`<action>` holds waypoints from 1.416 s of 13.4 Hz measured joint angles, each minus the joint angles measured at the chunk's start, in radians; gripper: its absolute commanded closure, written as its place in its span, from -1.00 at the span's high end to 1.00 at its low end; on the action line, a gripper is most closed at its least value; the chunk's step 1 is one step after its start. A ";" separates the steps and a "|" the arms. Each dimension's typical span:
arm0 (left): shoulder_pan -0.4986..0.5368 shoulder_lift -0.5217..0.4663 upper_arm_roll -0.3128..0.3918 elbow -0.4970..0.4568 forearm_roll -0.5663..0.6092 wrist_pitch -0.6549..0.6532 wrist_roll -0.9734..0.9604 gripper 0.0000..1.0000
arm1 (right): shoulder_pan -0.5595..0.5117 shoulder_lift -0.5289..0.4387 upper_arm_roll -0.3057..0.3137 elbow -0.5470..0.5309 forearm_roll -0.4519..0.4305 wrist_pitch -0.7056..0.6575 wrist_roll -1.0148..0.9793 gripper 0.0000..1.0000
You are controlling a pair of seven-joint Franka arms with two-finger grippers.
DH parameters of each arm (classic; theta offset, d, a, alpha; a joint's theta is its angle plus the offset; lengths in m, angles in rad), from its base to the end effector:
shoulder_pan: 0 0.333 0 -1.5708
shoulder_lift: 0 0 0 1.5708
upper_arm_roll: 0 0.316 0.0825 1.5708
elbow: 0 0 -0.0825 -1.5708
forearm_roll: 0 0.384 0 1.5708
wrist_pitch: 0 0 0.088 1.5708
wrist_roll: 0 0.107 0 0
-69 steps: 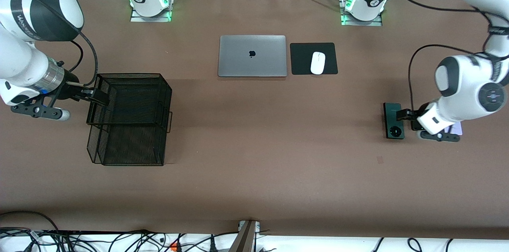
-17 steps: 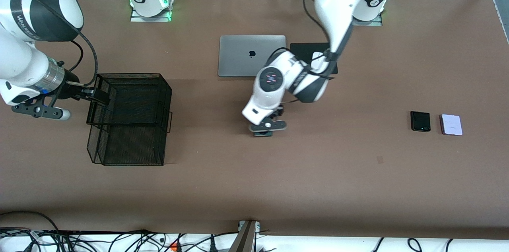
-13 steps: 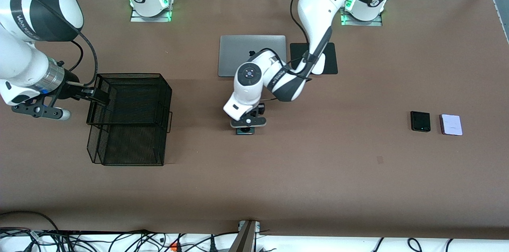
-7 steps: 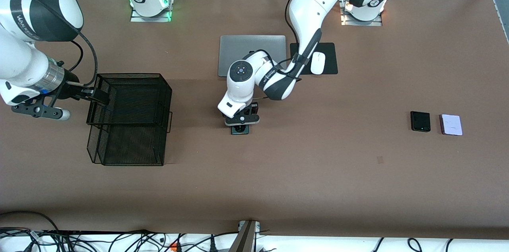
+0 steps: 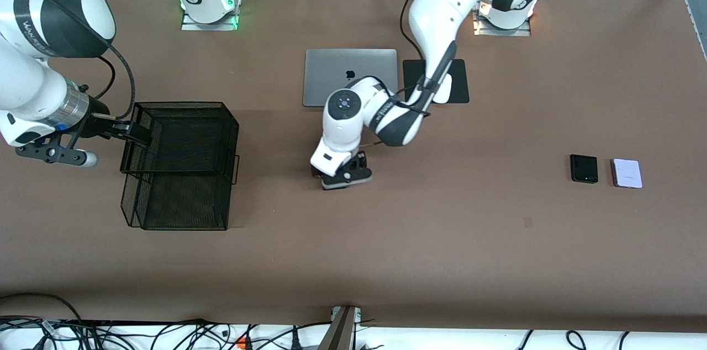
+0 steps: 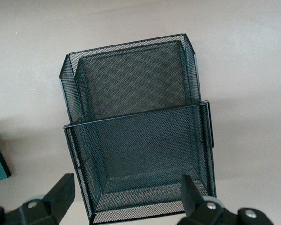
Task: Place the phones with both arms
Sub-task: 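Carry the green phone to the table middle with the left gripper, then grasp the green phone with the right gripper while the left gripper reaches the flip phone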
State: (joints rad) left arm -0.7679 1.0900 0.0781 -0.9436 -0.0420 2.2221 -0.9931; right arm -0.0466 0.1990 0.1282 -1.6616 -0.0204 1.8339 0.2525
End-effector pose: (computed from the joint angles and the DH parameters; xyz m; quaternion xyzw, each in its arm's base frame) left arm 0.6035 -0.5334 0.2210 0.9858 0.1374 0.0745 0.0614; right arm 0.6183 0.0434 0.4874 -0.9964 0.0837 0.0128 0.0007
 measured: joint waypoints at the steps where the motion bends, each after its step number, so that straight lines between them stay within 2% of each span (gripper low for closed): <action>1: 0.023 -0.026 0.001 0.008 0.000 -0.038 0.008 1.00 | -0.001 0.000 0.000 0.000 0.000 0.000 0.000 1.00; 3: 0.082 -0.103 -0.011 0.006 0.000 -0.174 0.077 1.00 | -0.001 0.000 0.002 0.001 0.001 0.000 0.000 1.00; 5: 0.132 -0.175 -0.020 -0.038 0.000 -0.289 0.158 1.00 | 0.012 0.002 0.011 0.001 0.009 0.002 0.023 1.00; 7: 0.174 -0.254 -0.021 -0.160 0.000 -0.321 0.261 1.00 | 0.068 0.014 0.018 0.007 0.013 0.006 0.076 1.00; 9: 0.227 -0.344 -0.019 -0.316 0.000 -0.323 0.401 1.00 | 0.176 0.055 0.024 0.055 0.015 0.011 0.162 1.00; 13: 0.400 -0.515 -0.013 -0.575 0.008 -0.323 0.710 1.00 | 0.407 0.212 0.028 0.212 0.014 0.068 0.468 1.00; 16: 0.532 -0.560 -0.013 -0.651 0.034 -0.320 0.892 1.00 | 0.518 0.367 0.028 0.296 0.014 0.211 0.600 1.00; 19: 0.651 -0.561 -0.013 -0.694 0.081 -0.274 1.095 1.00 | 0.606 0.506 0.022 0.314 -0.025 0.371 0.617 1.00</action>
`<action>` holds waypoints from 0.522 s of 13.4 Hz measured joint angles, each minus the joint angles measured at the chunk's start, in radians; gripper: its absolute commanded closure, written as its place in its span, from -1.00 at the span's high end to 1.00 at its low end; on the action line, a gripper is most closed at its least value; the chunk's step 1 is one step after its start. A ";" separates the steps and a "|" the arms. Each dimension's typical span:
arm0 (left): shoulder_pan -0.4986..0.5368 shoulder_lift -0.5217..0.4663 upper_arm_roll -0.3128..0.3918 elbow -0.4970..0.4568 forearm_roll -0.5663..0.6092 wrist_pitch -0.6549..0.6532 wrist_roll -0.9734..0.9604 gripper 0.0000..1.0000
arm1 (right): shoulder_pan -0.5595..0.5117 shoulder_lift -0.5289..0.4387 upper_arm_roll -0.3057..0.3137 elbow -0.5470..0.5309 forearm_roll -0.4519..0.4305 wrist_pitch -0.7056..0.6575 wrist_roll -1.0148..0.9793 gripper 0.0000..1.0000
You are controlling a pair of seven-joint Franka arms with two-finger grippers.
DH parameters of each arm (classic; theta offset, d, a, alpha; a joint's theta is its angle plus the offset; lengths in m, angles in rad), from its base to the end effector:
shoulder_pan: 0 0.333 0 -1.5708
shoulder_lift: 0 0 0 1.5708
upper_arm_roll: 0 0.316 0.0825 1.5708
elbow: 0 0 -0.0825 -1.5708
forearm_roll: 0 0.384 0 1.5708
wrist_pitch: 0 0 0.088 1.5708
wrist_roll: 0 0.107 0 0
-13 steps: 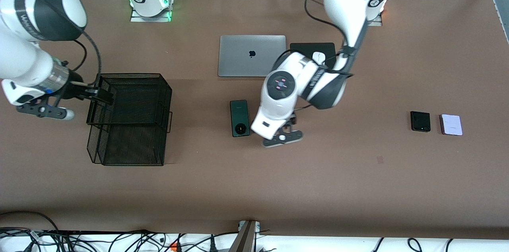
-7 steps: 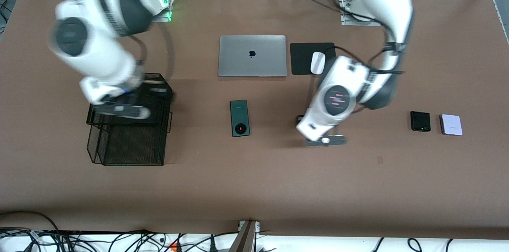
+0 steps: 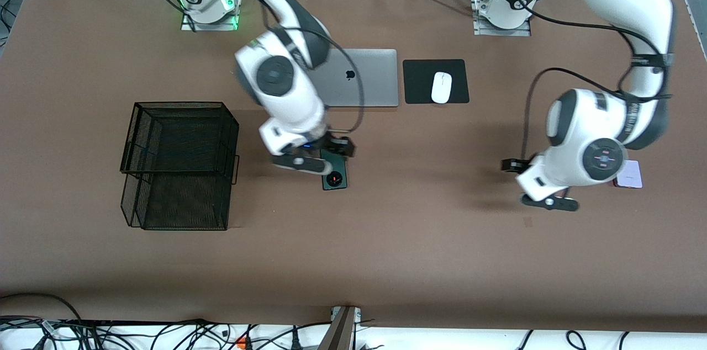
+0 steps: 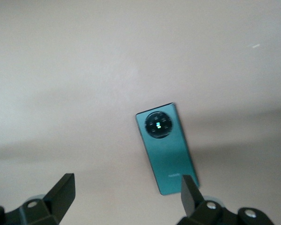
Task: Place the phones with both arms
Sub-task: 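Grasp the green phone with the right gripper while the left gripper reaches the flip phone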
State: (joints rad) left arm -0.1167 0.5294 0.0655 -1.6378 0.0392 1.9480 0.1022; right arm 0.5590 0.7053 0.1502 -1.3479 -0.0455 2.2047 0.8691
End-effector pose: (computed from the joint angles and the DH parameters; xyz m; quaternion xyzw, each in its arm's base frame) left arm 0.6566 -0.0356 0.2938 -0.9896 0.0879 0.1097 0.0315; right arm 0.5862 0.4668 0.3267 -0.9925 0.0891 -0.0363 0.0759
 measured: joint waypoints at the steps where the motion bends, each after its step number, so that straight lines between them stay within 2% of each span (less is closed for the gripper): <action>1: 0.049 0.000 0.000 -0.018 0.004 0.026 0.072 1.00 | 0.016 0.040 -0.002 0.004 -0.051 0.021 -0.003 1.00; 3: 0.149 0.000 -0.001 -0.049 0.004 0.078 0.182 1.00 | 0.024 0.095 -0.004 0.009 -0.111 0.030 -0.039 1.00; 7: 0.276 0.006 -0.004 -0.151 0.004 0.258 0.209 1.00 | 0.024 0.143 -0.011 0.012 -0.140 0.030 -0.154 1.00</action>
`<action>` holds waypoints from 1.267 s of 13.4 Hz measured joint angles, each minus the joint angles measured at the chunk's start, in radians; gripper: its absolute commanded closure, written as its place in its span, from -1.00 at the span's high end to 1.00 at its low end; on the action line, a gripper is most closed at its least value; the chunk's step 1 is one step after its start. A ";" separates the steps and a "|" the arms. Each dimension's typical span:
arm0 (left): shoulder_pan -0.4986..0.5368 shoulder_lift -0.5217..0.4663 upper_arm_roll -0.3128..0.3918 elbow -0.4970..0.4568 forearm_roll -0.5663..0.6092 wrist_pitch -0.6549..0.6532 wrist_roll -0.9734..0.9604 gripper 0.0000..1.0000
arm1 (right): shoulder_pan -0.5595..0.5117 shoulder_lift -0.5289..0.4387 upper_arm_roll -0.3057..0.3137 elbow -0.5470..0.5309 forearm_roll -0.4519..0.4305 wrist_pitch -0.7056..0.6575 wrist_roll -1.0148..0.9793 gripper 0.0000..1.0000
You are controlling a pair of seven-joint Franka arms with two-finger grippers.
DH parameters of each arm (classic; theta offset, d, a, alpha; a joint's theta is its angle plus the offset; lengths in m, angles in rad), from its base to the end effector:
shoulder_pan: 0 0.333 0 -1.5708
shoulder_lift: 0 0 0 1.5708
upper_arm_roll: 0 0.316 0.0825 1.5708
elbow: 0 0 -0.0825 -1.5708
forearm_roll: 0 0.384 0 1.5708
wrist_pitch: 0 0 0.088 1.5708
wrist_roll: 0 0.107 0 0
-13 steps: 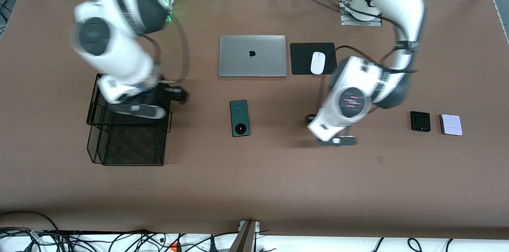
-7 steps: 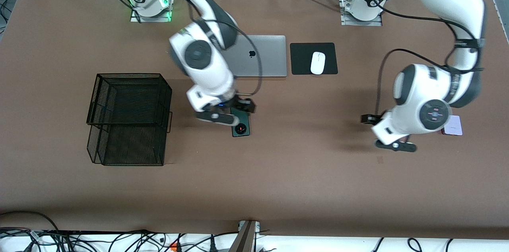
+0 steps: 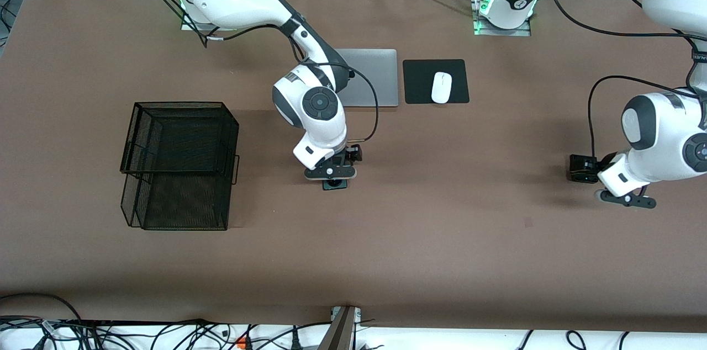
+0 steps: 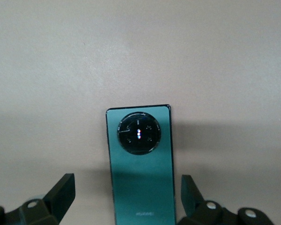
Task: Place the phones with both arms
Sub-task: 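Grasp the green phone with the right gripper while the left gripper reaches the flip phone, then lower the green phone into the organizer while the left gripper lifts the flip phone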
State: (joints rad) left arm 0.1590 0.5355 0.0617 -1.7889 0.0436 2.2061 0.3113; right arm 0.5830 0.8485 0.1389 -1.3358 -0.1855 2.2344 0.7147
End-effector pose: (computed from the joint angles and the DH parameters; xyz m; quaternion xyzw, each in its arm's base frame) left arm 0.6282 0.1396 0.2441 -0.9958 0.0625 0.0653 0.0161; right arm 0.5799 0.4712 0.2279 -0.9987 -0.0338 -0.0377 0.0019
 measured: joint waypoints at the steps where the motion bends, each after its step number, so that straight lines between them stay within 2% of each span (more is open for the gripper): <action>1: 0.020 0.006 0.000 -0.028 0.000 0.049 0.000 1.00 | 0.000 0.006 0.000 0.000 -0.006 0.000 -0.015 1.00; 7: 0.078 0.035 -0.003 -0.106 -0.011 0.176 -0.005 1.00 | 0.001 0.050 0.000 -0.023 -0.010 0.039 -0.052 1.00; 17: 0.080 0.041 -0.009 -0.182 -0.024 0.290 -0.016 1.00 | 0.001 0.063 0.000 -0.038 -0.059 0.072 -0.069 0.96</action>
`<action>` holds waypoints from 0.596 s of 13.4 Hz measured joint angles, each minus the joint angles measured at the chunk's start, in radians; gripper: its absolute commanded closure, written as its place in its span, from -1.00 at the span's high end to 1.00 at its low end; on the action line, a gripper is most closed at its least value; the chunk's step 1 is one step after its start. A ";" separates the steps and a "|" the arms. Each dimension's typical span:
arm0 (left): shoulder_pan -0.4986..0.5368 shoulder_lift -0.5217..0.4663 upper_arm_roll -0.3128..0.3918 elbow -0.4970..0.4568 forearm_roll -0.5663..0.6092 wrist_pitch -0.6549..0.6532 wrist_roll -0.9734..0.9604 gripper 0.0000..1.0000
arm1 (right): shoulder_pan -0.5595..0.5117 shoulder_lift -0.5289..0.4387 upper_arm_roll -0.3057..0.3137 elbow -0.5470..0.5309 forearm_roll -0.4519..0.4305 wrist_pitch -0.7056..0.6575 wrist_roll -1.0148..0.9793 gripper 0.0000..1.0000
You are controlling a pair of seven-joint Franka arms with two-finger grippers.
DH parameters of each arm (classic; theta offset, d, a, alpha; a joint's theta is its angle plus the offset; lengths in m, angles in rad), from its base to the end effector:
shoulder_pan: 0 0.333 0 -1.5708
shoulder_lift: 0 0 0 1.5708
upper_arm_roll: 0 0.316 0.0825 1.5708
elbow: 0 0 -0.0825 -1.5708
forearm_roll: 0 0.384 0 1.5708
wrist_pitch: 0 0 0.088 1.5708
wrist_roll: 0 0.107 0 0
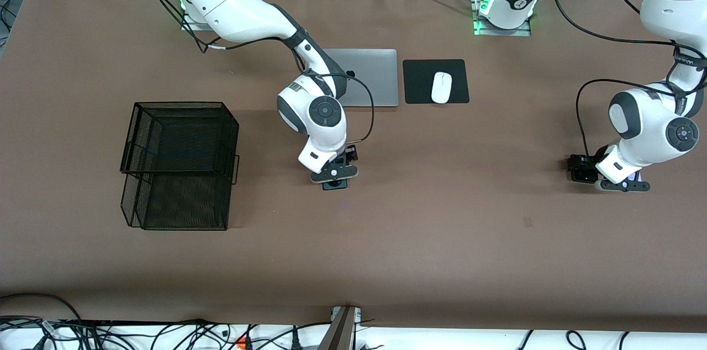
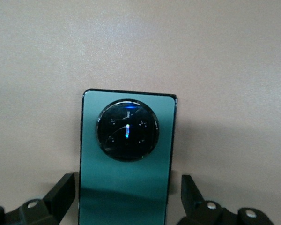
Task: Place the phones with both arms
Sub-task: 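Lower the green phone into the organizer while the left gripper lifts the flip phone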
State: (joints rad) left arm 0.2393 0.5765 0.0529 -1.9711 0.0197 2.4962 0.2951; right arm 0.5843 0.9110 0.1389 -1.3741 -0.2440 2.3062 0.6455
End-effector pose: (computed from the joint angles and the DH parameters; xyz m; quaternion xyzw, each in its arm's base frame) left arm 0.5816 0.1743 0.1700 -0.9994 0.0134 0.0302 0.0120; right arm 0.5689 0.4669 0.1715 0.9950 0.0917 0.0361 0.0186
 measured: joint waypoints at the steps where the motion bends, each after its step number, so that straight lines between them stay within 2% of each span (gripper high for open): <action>1: 0.001 0.005 0.000 -0.004 0.000 0.010 0.000 1.00 | 0.000 0.001 0.000 0.000 0.000 0.004 0.000 0.87; 2: 0.003 0.010 0.000 -0.006 0.000 0.017 0.000 1.00 | 0.000 0.002 0.000 0.000 -0.001 0.008 0.000 0.71; 3: 0.004 0.013 0.000 -0.007 0.000 0.019 0.000 1.00 | 0.000 0.002 0.000 0.000 -0.005 0.010 0.000 0.29; 4: 0.005 0.015 0.000 -0.007 0.000 0.020 0.000 0.96 | 0.000 0.003 0.000 -0.002 -0.013 0.011 0.000 -0.25; 6: 0.005 0.017 -0.002 -0.007 0.000 0.023 0.000 0.87 | 0.001 0.000 0.001 -0.003 -0.016 0.017 0.000 -0.58; 7: 0.006 0.017 -0.005 -0.008 0.000 0.032 0.001 0.61 | 0.001 0.001 0.001 -0.003 -0.016 0.018 0.000 -0.69; 8: 0.006 0.018 -0.010 -0.008 0.000 0.047 0.001 0.27 | 0.001 0.000 0.000 -0.003 -0.016 0.018 0.000 -0.69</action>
State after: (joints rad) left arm 0.2448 0.5940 0.0428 -1.9791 0.0195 2.5430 0.2964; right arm 0.5850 0.9113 0.1394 -1.3766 -0.2601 2.3243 0.6455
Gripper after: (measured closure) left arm 0.035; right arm 0.207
